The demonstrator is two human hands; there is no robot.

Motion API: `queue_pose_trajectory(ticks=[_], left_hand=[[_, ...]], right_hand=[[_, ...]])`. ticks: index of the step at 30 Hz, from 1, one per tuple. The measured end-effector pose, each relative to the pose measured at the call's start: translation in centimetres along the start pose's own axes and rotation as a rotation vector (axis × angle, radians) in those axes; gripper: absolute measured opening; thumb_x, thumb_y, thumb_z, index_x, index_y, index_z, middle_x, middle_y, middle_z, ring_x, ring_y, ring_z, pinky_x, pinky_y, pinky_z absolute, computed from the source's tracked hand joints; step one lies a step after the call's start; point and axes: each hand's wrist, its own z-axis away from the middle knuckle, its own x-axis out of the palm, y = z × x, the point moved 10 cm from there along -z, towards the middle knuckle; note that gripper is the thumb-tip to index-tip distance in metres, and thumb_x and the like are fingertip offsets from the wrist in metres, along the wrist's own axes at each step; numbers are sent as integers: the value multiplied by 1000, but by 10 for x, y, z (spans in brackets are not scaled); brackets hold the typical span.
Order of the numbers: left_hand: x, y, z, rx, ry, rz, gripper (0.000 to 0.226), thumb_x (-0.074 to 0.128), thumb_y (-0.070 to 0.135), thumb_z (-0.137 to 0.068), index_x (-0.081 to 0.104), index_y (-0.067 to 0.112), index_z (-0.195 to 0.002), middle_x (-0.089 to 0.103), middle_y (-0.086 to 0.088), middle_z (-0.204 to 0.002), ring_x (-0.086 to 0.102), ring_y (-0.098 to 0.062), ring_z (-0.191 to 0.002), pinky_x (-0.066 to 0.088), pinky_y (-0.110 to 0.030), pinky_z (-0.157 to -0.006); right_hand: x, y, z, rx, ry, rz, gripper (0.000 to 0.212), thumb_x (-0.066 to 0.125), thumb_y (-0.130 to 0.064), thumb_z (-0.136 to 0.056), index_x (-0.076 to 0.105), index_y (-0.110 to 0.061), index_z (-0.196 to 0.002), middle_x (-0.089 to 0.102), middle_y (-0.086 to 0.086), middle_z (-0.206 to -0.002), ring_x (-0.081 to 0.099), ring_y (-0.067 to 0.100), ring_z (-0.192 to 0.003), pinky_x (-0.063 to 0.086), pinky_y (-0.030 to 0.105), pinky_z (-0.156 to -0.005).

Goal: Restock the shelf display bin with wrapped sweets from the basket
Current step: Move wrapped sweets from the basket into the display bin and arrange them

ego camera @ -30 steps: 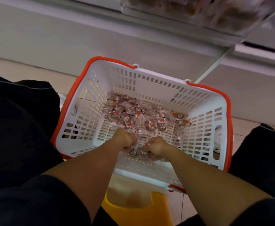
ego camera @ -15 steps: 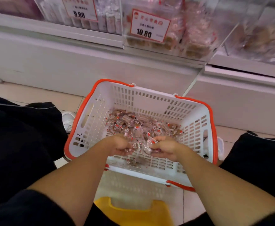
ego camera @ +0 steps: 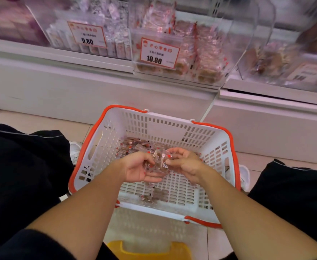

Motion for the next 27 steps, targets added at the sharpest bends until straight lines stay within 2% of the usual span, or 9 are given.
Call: queue_pose_trajectory(ticks=[3,9,12,15,18,21,23,25,27], left_hand=[[12,6,5,-6,-35,-35,47,59,14,-80,60,4,-126,62,-26,-126,61,-42,-115,56,-48,-88],[28,13,10,46,-112,-10,40,67,11,-85,61,5,-124,64,-23,-124,64,-39,-112,60,-43,-79],[34,21,13,101,-105,-55,45,77,15,-78,65,2,-119,68,-23,-115,66,-37,-109,60,-39,-79],[32,35,20,149,-2,-171,44,82,13,-66,69,0,-106,74,-16,-97,73,-28,-93,61,-29,-69],[50,61,37,193,20,-376,37,80,-1,-70,70,0,-106,75,-12,-94,74,-21,-87,59,-24,-66],[93,102,71,230,-55,-698,38,78,-10,-71,66,-3,-107,74,-13,-91,73,-23,-86,59,-30,-75],[126,136,104,271,-91,-963,31,81,-8,-69,66,5,-92,71,-5,-80,69,-19,-77,57,-29,-76],[155,167,138,319,-91,-1166,26,84,-3,-68,65,12,-80,67,1,-73,64,-11,-68,52,-19,-66],[182,198,169,376,-104,-1241,28,85,2,-67,64,12,-83,63,0,-73,61,-9,-66,49,-16,-60]], right_hand=[[6,-9,0,-41,-58,41,38,68,19,-78,66,-5,-107,72,17,-107,70,24,-89,56,40,-85],[15,-24,3,-111,-115,-148,31,61,14,-86,58,-3,-111,71,15,-108,67,19,-76,53,24,-53],[17,-34,8,-140,-118,-140,27,63,14,-84,60,-6,-103,72,12,-107,70,20,-84,56,25,-62],[11,-62,18,-229,-43,111,25,73,12,-77,63,-8,-88,71,11,-117,70,23,-102,57,28,-80],[14,-112,38,-365,-25,471,33,84,6,-67,64,-11,-87,68,9,-118,68,18,-99,57,31,-86],[40,-175,75,-551,-115,691,59,90,-2,-63,59,-26,-108,68,-6,-111,63,4,-86,53,19,-75],[57,-219,107,-687,-152,818,60,90,-9,-65,61,-32,-113,68,-11,-106,64,1,-81,49,13,-69],[65,-259,139,-797,-146,875,50,89,-17,-66,66,-28,-109,70,-10,-100,68,7,-79,53,19,-66],[65,-295,162,-854,-146,826,41,87,-23,-67,67,-24,-103,72,-2,-93,71,15,-78,58,34,-67]])
